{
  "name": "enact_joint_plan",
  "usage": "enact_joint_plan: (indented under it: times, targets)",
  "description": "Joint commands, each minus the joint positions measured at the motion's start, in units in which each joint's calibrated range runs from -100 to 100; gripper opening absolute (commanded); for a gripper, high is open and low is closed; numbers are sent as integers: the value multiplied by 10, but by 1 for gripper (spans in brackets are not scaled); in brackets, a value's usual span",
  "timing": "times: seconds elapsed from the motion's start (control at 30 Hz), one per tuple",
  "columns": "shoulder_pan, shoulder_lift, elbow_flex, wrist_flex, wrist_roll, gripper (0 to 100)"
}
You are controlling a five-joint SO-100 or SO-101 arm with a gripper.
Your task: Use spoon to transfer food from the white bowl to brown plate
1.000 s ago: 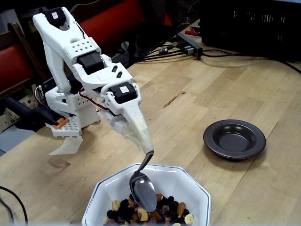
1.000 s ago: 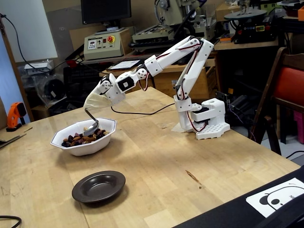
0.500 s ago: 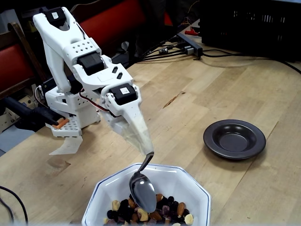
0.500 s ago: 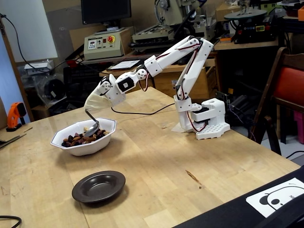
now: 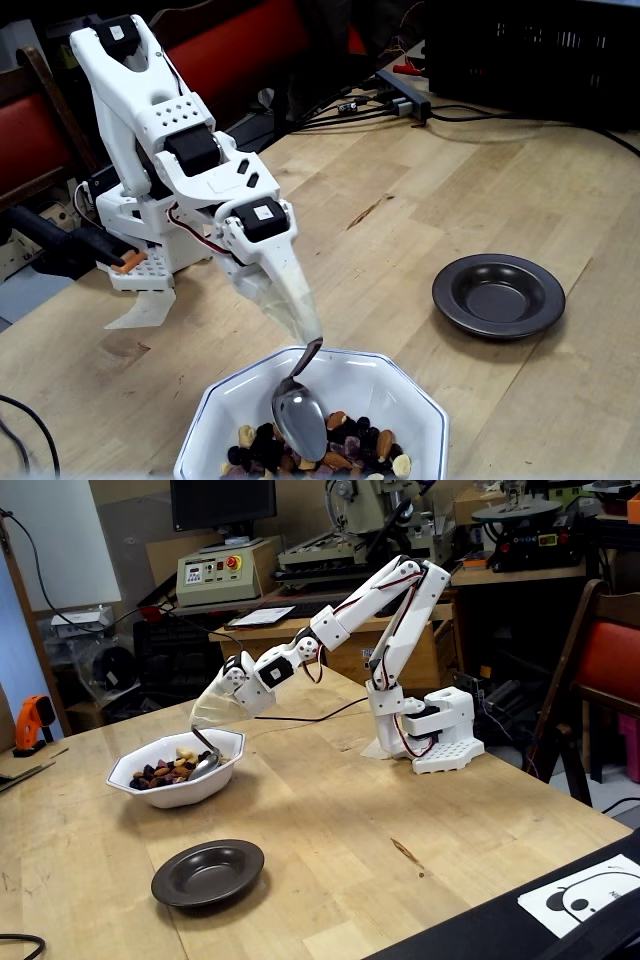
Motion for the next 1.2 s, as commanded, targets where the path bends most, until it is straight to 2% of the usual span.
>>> enact_joint_plan:
  times: [0.0,1.17]
  targets:
    - [4,-11,-9,-5,-1,2]
    - [-2,42,-3,-5,2,2]
